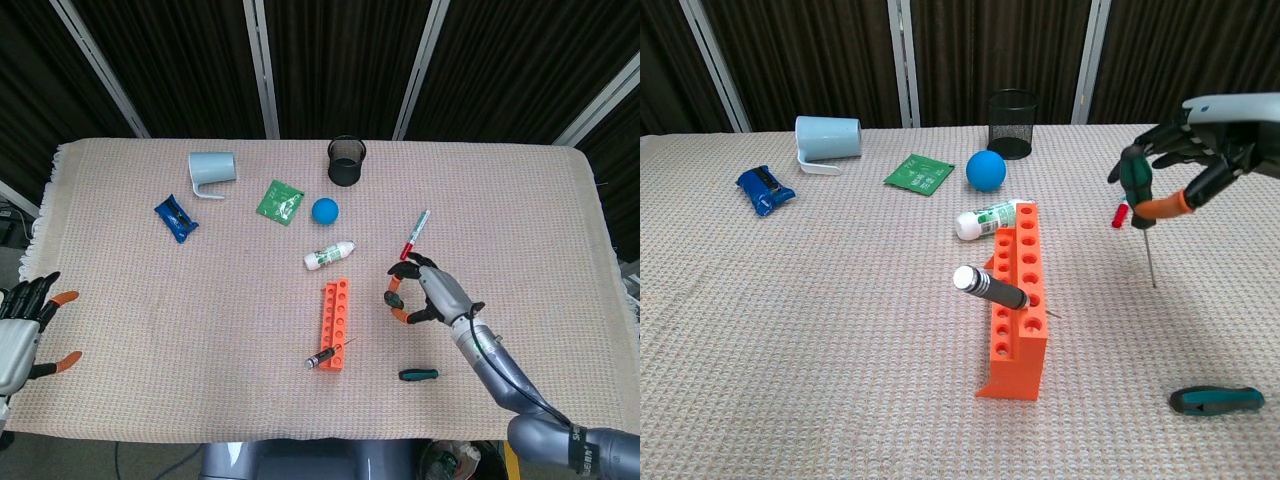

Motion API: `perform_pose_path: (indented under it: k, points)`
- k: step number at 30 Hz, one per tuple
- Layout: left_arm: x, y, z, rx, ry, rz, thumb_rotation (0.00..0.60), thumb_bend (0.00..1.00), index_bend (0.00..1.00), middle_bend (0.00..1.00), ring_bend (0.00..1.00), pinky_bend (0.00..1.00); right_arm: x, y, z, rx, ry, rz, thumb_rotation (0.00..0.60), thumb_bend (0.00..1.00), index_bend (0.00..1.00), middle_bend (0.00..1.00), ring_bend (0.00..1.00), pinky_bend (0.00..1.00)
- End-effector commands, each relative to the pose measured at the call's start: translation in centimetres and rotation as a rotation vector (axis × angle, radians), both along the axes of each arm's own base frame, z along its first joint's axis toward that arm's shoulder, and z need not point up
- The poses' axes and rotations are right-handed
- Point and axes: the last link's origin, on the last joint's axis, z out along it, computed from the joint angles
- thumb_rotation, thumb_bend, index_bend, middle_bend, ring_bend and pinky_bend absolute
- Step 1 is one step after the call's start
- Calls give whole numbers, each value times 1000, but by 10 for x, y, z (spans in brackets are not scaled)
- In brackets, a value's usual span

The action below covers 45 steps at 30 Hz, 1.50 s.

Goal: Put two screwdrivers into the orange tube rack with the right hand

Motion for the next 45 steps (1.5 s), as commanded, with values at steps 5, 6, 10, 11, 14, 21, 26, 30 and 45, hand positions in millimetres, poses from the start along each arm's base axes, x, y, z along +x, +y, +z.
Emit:
perform_pose_path:
  k: [5,6,10,11,14,21,26,30,45]
  points:
    - [4,-3,-1,-9,5,-4,600,109,218,0,0,0,24,-7,46,99,-378,-76,600,417,646,251,0,0]
    - [4,-3,-1,-10,7,-3,600,109,218,0,0,0,25,-7,48,105,-402,-78,600,417,648,252,0,0]
    - [5,-4,-1,-12,10,-2,600,109,218,0,0,0,33,-7,56,124,-516,-77,600,416,654,260,0,0]
    - [5,-4,-1,-13,10,-2,600,110,218,0,0,0,33,-7,57,125,-531,-74,600,416,654,260,0,0]
    - [6,-3,-2,-20,12,-5,600,110,217,0,0,0,37,-7,59,134,-582,-60,600,416,654,260,0,0]
    - [8,-2,-2,-18,11,-7,600,110,216,0,0,0,44,-8,52,167,-633,-13,600,417,654,261,0,0]
    - [7,-2,-2,-22,12,-3,600,109,214,0,0,0,44,-12,34,185,-627,-2,600,417,654,262,0,0]
    - [6,-2,-1,-20,15,2,600,109,214,0,0,0,39,-18,15,188,-601,-12,600,418,655,262,0,0]
    - [6,0,-3,-24,15,1,600,110,209,0,0,0,31,-21,-4,178,-563,-37,600,417,655,263,0,0]
